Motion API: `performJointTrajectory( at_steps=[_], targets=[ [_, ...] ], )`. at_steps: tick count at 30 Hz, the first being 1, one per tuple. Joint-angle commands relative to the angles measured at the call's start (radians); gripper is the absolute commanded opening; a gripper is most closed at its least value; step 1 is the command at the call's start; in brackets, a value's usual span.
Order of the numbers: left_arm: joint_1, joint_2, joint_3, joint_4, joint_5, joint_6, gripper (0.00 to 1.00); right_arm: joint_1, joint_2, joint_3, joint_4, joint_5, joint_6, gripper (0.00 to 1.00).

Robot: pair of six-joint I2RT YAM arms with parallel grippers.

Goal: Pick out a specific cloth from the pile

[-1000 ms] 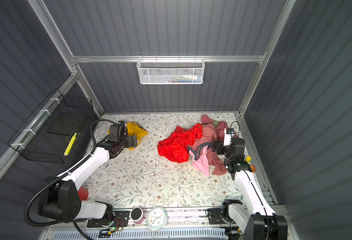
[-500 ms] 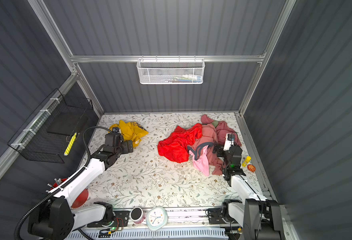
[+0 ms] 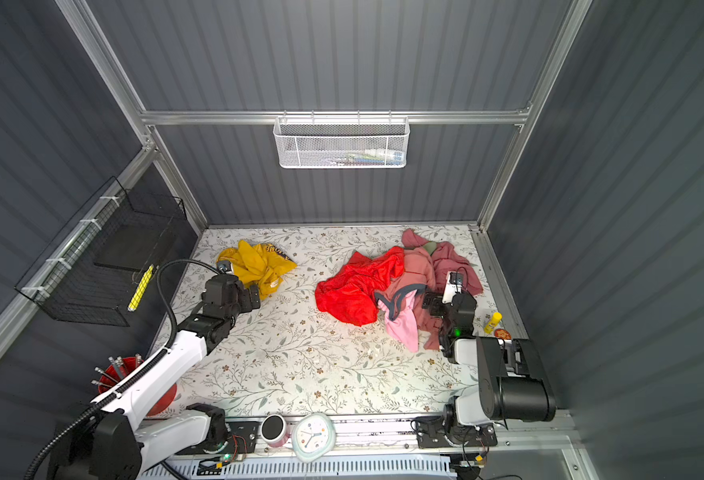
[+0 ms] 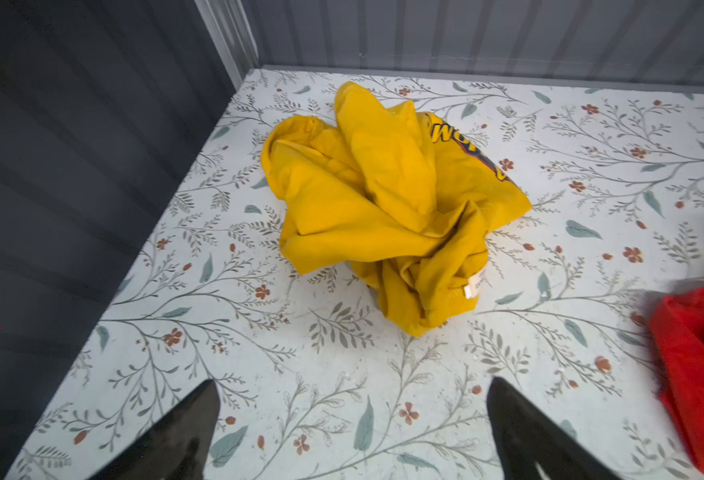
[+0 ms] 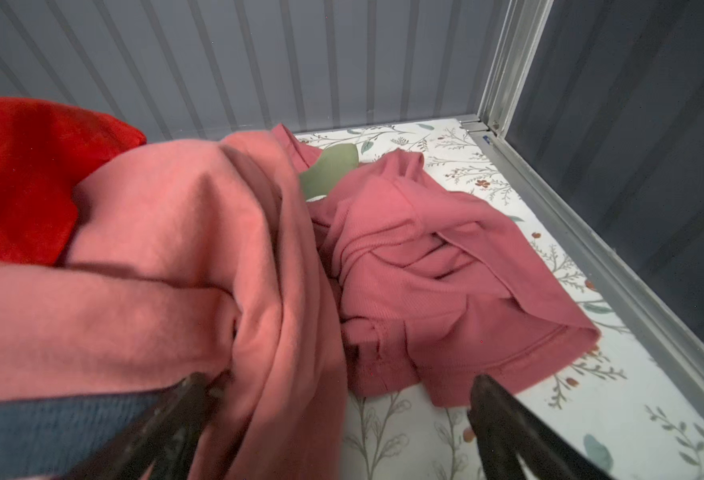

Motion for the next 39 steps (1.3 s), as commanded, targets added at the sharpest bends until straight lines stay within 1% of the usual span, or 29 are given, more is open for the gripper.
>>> performJointTrajectory(
  at_steps=[1, 2, 3, 4, 6, 8, 10, 12, 14, 16, 19, 21, 23, 27, 28, 29, 31, 33, 36, 39],
  targets=[
    [0.0, 0.014, -0.077, 0.146, -0.167, 0.093, 1.0, -0.006, 0.002, 0.023, 0.018, -0.02, -0.003, 0.99],
    [0.0, 0.029, -0.101, 0.206, -0.181, 0.129, 1.0, -0.006, 0.011, 0.014, 0.051, -0.021, -0.001, 0.99],
    [0.001, 0.047, -0.134, 0.288, -0.164, 0.176, 1.0, -0.006, 0.006, 0.017, 0.035, -0.021, -0.002, 0.99],
    [0.002, 0.07, -0.159, 0.366, -0.158, 0.199, 1.0, -0.005, -0.001, 0.023, 0.014, -0.02, -0.003, 0.99],
    [0.008, 0.123, -0.187, 0.478, -0.15, 0.199, 1.0, -0.006, 0.008, 0.017, 0.04, -0.019, -0.003, 0.99],
    [0.016, 0.173, -0.224, 0.618, -0.127, 0.19, 1.0, -0.006, 0.004, 0.019, 0.028, -0.02, -0.003, 0.99],
    [0.042, 0.214, -0.285, 0.808, -0.055, 0.195, 1.0, -0.006, 0.006, 0.018, 0.037, -0.021, -0.003, 0.99],
    [0.086, 0.246, -0.337, 0.944, 0.017, 0.166, 1.0, -0.006, 0.004, 0.017, 0.032, -0.02, -0.003, 0.99],
    [0.133, 0.283, -0.365, 1.012, 0.083, 0.142, 1.0, -0.007, 0.006, 0.017, 0.034, -0.02, -0.002, 0.99],
    [0.181, 0.334, -0.385, 1.083, 0.172, 0.133, 1.0, -0.006, 0.005, 0.017, 0.033, -0.021, -0.001, 0.99],
    [0.228, 0.401, -0.394, 1.183, 0.269, 0.134, 1.0, -0.007, 0.006, 0.018, 0.034, -0.021, -0.002, 0.99],
    [0.256, 0.445, -0.382, 1.206, 0.344, 0.134, 1.0, -0.007, 0.007, 0.018, 0.034, -0.021, -0.002, 0.99],
    [0.268, 0.492, -0.373, 1.237, 0.395, 0.138, 1.0, -0.007, 0.006, 0.018, 0.033, -0.021, -0.002, 0.99],
    [0.274, 0.599, -0.371, 1.354, 0.427, 0.139, 1.0, -0.008, 0.006, 0.018, 0.033, -0.021, -0.002, 0.99],
    [0.284, 0.587, -0.353, 1.306, 0.451, 0.136, 1.0, -0.007, 0.006, 0.018, 0.033, -0.022, -0.002, 0.99],
    [0.294, 0.573, -0.32, 1.214, 0.467, 0.133, 1.0, -0.007, 0.006, 0.018, 0.033, -0.021, -0.001, 0.99],
    [0.296, 0.592, -0.23, 1.073, 0.515, 0.161, 1.0, -0.008, 0.006, 0.019, 0.033, -0.022, -0.001, 0.99],
    [0.268, 0.586, -0.198, 0.999, 0.494, 0.19, 1.0, -0.007, 0.006, 0.02, 0.033, -0.021, -0.001, 0.99],
    [0.267, 0.595, -0.204, 1.03, 0.49, 0.189, 1.0, -0.008, 0.007, 0.019, 0.033, -0.022, -0.001, 0.99],
    [0.266, 0.591, -0.201, 1.013, 0.486, 0.191, 1.0, -0.008, 0.006, 0.017, 0.033, -0.021, -0.001, 0.99]
  ],
)
